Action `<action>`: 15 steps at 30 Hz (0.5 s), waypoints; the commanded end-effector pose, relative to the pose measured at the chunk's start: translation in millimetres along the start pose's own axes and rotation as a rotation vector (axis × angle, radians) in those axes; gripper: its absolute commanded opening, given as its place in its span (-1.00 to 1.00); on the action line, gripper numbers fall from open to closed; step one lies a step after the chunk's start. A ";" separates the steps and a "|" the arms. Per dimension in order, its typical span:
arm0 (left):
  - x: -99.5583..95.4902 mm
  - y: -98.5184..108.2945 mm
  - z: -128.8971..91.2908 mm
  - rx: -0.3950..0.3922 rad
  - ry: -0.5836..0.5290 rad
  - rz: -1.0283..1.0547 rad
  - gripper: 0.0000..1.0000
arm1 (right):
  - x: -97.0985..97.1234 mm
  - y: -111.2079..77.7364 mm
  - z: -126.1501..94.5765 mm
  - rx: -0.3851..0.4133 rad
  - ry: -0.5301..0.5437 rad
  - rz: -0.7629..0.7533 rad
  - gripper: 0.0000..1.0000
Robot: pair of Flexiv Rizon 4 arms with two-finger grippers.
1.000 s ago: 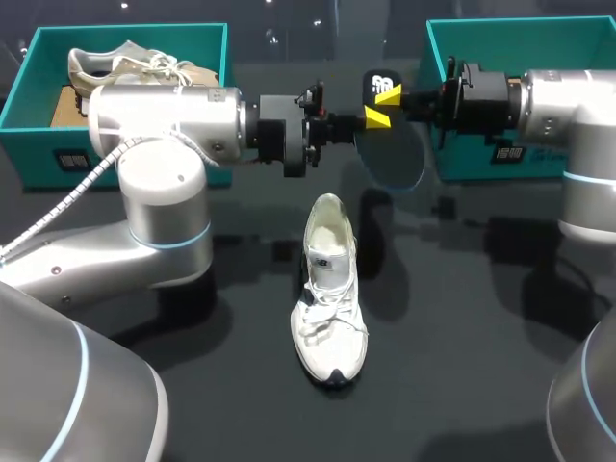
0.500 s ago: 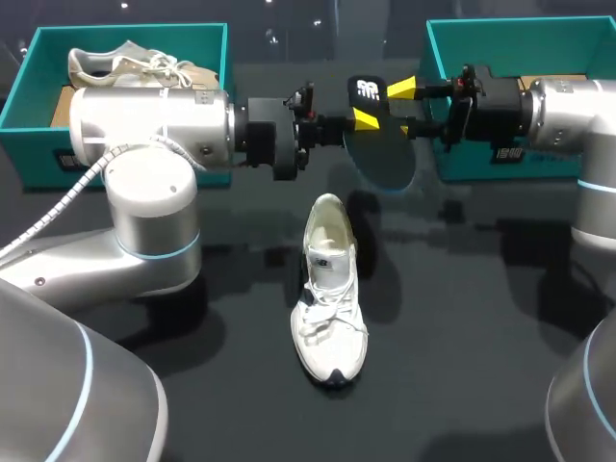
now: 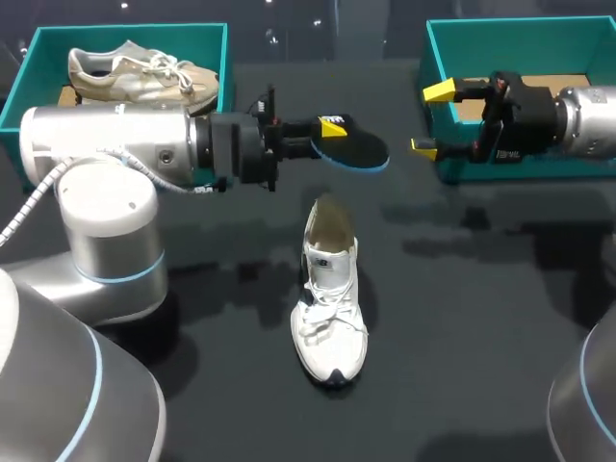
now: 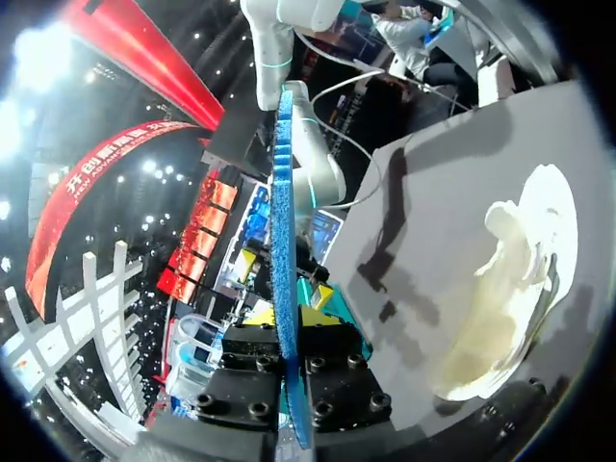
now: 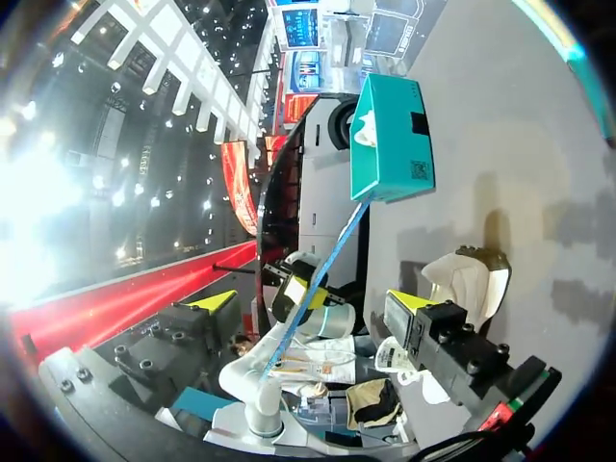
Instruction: Take the shoe out of the shoebox, open the shoe tongue, remove and reinsert the insole, then place the shoe into the shoebox
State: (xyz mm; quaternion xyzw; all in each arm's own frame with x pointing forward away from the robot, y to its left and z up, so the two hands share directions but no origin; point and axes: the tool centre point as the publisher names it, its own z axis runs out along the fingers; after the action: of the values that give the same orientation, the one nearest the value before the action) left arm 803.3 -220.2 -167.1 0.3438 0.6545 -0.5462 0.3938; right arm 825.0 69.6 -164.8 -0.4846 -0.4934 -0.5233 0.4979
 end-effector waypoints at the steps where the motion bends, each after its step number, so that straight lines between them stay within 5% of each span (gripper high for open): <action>1: 1.0 -3.4 -14.0 0.093 -0.079 -0.358 -1.00 | 2.1 -4.7 -2.1 -0.008 -0.005 0.001 1.00; 13: 1.0 -3.4 -14.0 0.093 -0.079 -0.358 -1.00 | 2.1 -4.7 -2.1 -0.008 -0.005 0.001 1.00; 15: -7.2 -4.4 -14.5 0.124 -0.074 -0.494 -1.00 | 2.1 -4.7 -2.1 -0.008 -0.005 0.001 1.00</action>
State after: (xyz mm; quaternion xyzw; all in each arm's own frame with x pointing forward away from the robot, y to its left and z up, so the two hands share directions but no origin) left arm 796.9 -206.0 -163.0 0.2066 0.6631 -0.6588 0.2891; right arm 821.4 66.9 -163.3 -0.4867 -0.4926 -0.5237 0.4961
